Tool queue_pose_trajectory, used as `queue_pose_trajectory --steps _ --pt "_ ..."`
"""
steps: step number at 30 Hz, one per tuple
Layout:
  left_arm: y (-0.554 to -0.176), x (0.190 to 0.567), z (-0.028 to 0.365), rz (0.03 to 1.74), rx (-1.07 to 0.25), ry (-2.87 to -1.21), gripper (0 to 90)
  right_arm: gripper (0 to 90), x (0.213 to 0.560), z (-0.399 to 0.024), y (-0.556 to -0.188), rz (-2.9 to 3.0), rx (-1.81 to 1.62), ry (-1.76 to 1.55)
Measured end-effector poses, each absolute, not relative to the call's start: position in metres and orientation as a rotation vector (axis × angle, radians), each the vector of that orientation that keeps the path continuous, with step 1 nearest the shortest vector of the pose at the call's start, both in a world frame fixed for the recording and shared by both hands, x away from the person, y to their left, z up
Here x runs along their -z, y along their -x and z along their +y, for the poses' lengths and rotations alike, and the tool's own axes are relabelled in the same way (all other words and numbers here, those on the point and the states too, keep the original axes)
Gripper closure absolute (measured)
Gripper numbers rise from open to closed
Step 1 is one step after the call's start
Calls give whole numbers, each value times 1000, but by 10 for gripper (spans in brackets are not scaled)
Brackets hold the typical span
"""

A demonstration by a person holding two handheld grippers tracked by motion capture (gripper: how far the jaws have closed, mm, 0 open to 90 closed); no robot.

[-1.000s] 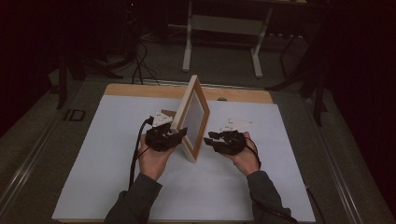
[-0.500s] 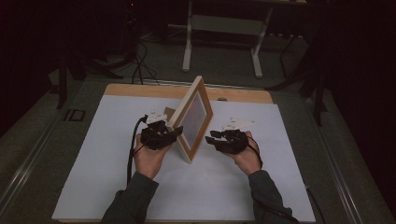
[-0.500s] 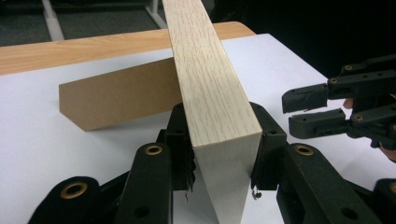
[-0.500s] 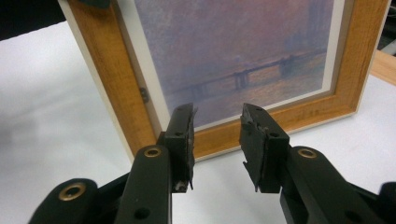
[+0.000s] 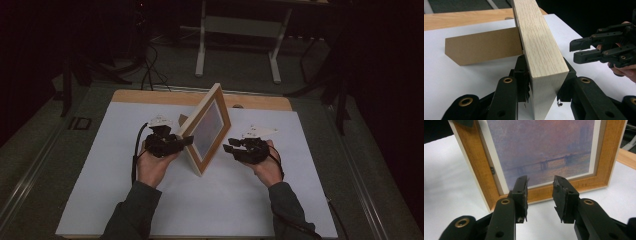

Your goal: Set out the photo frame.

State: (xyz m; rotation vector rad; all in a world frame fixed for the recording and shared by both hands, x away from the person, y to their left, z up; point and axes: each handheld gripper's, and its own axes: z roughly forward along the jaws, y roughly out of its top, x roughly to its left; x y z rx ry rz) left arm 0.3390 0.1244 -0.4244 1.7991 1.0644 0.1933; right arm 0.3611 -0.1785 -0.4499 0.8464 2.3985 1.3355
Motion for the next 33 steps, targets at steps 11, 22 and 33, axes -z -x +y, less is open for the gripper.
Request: queue_pose_trajectory --steps 11,22,33 --pt "-346 424 138 1005 -113 -1836 695 638 450 -179 -361 2389 -1337 -852" --pt "-349 426 150 939 -108 -1857 693 632 449 -181 -361 2372 -1342 -849" --pt "-320 434 135 1039 -424 -1730 674 627 450 -181 -361 2367 -1347 -853"
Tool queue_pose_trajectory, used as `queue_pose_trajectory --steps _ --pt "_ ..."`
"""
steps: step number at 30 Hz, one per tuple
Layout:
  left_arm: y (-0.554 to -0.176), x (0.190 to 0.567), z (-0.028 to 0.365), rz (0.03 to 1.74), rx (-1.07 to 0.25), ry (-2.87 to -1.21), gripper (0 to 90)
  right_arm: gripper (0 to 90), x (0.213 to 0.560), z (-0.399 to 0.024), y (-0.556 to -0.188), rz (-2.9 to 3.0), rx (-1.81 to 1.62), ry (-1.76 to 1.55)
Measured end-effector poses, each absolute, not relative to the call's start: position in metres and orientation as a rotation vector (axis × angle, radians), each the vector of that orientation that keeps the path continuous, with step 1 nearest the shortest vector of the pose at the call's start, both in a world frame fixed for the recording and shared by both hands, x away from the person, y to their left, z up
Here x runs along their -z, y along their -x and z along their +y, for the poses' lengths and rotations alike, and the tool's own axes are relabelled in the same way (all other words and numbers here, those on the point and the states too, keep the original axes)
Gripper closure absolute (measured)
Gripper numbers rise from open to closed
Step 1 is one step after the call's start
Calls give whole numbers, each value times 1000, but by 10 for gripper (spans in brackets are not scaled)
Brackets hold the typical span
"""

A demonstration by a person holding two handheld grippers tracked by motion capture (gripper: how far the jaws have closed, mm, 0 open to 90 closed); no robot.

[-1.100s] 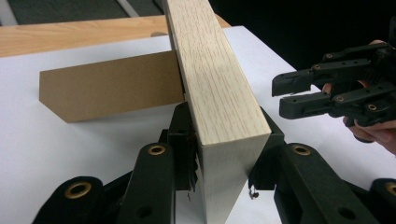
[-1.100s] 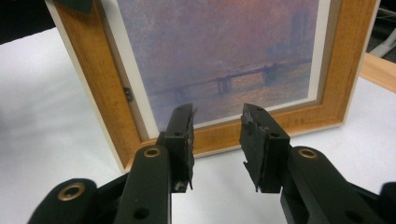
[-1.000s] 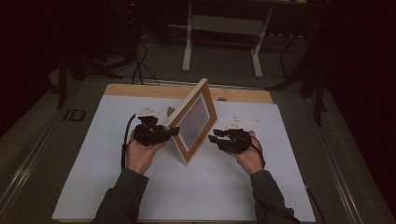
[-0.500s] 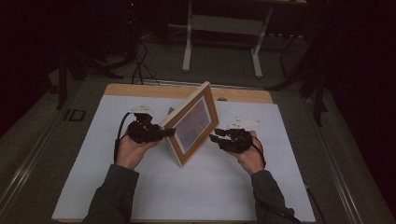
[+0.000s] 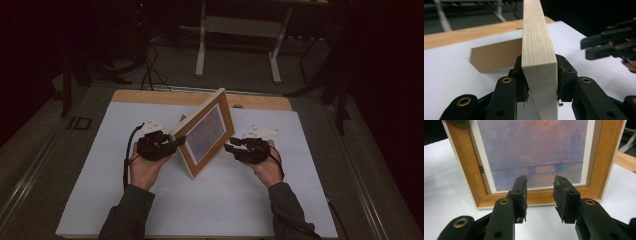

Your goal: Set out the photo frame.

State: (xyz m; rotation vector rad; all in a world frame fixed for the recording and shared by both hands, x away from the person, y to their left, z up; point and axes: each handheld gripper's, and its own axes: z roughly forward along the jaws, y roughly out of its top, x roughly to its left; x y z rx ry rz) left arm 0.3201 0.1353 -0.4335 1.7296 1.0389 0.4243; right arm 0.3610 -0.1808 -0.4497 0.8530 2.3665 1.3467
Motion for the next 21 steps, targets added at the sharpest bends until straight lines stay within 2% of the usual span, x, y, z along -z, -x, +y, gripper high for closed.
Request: queue_pose_trajectory --steps 8,14,21 --pt "-307 443 131 1090 -519 -1585 678 625 450 -184 -362 2353 -1348 -867" --pt "-314 446 142 1076 -355 -1530 715 625 449 -186 -362 2344 -1348 -874" --pt "-321 445 153 1051 -294 -1551 726 623 448 -187 -362 2340 -1347 -874"
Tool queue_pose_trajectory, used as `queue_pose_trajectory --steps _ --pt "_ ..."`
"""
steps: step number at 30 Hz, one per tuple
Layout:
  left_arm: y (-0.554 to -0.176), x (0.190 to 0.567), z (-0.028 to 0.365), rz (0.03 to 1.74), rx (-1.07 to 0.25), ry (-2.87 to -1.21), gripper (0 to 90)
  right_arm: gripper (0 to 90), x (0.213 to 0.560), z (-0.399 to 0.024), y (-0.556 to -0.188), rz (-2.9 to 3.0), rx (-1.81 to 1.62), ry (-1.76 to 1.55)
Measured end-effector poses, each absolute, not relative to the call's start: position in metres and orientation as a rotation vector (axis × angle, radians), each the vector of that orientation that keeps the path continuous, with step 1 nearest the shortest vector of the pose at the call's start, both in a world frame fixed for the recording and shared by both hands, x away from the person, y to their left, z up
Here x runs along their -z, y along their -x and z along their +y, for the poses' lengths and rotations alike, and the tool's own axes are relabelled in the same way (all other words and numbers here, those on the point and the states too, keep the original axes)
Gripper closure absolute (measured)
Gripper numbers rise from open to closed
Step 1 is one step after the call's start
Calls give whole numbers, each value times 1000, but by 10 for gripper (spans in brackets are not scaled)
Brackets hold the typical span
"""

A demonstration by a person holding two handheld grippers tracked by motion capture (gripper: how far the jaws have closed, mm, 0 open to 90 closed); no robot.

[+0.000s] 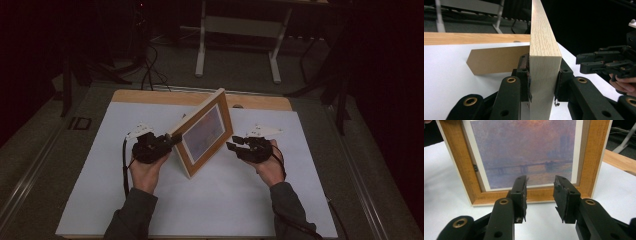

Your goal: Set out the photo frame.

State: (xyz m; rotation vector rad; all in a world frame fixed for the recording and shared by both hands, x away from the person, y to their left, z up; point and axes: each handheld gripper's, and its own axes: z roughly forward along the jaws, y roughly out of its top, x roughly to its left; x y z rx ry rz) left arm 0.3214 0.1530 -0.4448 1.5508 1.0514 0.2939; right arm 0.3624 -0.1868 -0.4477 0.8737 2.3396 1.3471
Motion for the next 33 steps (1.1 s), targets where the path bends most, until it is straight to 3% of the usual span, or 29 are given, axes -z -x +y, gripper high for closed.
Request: queue_pose_trajectory --steps 7,33 --pt "-330 443 166 1000 -210 -1608 726 619 447 -186 -364 2333 -1346 -878" --pt "-341 441 177 883 -89 -1697 723 574 440 -198 -371 2269 -1309 -923"
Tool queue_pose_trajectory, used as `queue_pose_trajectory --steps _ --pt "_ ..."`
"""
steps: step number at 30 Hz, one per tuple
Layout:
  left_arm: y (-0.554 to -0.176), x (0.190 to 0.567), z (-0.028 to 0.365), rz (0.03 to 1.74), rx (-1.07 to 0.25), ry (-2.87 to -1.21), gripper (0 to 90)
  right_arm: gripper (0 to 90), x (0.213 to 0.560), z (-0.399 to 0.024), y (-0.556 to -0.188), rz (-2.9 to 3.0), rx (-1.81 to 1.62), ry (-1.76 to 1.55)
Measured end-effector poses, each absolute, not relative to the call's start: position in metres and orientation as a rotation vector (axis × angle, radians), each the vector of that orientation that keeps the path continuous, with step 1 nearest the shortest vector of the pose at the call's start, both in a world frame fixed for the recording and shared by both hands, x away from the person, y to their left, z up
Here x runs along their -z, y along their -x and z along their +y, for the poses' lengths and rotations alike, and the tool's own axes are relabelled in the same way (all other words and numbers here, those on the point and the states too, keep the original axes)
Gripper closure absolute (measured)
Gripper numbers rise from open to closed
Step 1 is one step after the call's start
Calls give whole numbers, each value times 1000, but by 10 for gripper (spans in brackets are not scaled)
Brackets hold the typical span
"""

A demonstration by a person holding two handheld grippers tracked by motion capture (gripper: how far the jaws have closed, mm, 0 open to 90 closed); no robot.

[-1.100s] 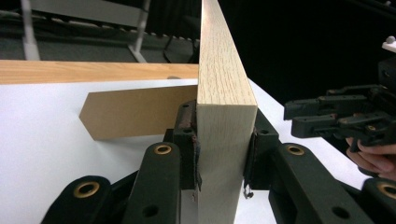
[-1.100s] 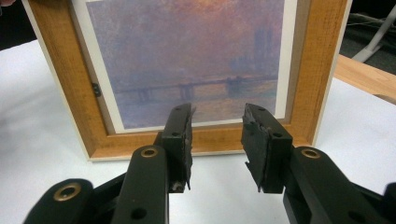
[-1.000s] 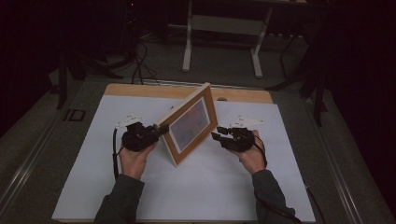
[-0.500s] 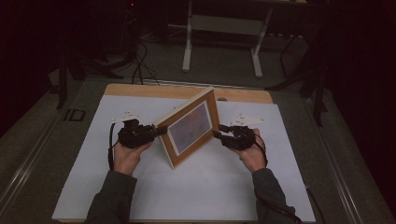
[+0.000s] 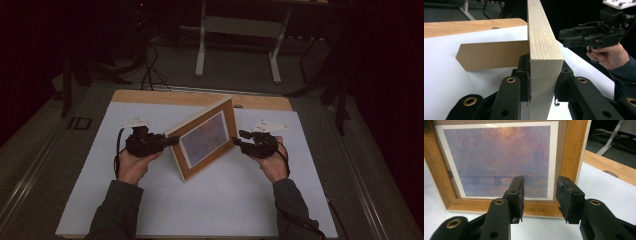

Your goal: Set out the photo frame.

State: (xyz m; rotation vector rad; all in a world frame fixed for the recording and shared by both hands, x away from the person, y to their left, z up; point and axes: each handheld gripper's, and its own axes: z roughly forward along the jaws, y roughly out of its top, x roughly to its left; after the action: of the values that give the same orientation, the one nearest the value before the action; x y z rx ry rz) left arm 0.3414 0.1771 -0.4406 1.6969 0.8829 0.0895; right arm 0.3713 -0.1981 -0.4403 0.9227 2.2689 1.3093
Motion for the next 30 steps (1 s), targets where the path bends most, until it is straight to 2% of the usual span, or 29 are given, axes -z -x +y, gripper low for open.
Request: queue_pose_trajectory --steps 30 --pt "-357 440 182 795 -1 -1753 717 543 433 -200 -387 2216 -1300 -966"
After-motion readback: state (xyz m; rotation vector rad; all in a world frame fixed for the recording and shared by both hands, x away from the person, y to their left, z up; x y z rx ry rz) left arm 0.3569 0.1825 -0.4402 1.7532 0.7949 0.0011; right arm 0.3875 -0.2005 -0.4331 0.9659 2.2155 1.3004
